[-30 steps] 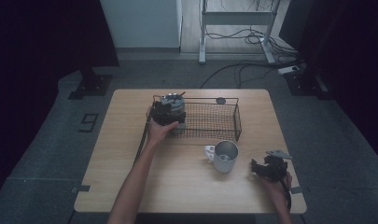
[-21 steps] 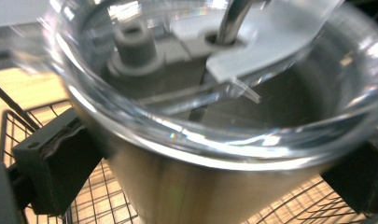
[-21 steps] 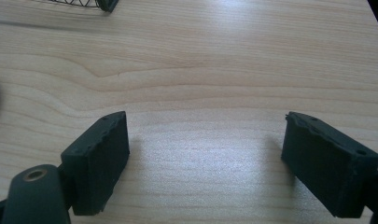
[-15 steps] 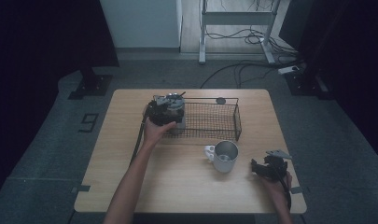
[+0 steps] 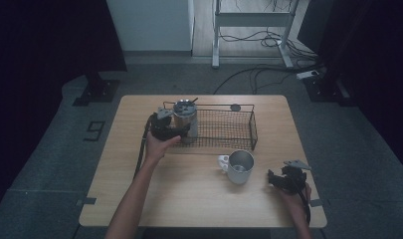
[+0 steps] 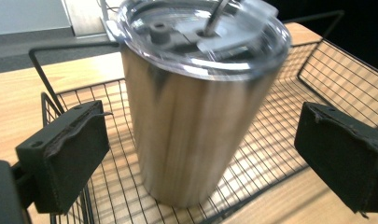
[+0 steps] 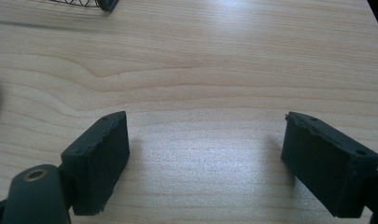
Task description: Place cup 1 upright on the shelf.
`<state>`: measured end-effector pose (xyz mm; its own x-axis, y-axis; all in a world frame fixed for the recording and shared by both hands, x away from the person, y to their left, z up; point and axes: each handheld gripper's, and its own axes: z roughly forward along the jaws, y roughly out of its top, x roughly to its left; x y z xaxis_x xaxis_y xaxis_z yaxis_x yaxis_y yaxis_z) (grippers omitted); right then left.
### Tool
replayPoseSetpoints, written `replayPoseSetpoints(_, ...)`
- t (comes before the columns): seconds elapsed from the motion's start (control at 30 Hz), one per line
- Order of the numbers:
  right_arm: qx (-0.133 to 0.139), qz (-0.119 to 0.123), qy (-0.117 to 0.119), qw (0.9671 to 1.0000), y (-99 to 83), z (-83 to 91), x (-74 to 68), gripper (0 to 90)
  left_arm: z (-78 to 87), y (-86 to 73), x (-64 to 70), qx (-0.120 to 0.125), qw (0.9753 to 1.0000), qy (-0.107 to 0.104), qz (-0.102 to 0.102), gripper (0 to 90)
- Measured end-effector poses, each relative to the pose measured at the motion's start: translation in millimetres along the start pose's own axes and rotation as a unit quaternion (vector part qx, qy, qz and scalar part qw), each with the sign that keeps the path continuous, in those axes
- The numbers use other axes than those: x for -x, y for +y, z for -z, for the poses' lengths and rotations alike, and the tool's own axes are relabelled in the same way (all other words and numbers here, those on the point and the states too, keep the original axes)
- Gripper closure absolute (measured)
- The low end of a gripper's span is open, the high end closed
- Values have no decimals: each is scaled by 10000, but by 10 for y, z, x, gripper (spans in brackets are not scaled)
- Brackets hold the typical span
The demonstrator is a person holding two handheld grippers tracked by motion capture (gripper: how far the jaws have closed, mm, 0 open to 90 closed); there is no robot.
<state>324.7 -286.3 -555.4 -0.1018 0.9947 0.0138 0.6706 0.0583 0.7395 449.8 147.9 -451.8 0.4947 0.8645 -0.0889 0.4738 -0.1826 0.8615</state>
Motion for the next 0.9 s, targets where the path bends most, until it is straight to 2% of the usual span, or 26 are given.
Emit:
replayPoseSetpoints(0.33,-2,24,38,10000,2,-3,0,146,154,-165,45,54,9999,-137,-68,42)
replayPoseSetpoints(0.43,0,34,43,10000,3,-4,1,146,217,-224,74,23,9998,-158,-105,46)
replayPoseSetpoints(0.7,-6,38,34,10000,3,-2,-1,147,402,-459,130,-120,9997,-197,-41,67)
replayPoseSetpoints(0.77,-6,39,30,10000,3,-3,-1,146,464,-521,138,-114,9998,-181,-10,69)
replayPoseSetpoints(0.87,-7,37,29,10000,4,-3,-1,146,576,-633,165,-13,10000,-10,-70,102)
replayPoseSetpoints(0.9,-7,36,32,10000,4,-3,-1,145,609,-667,170,-40,9999,-46,-80,105)
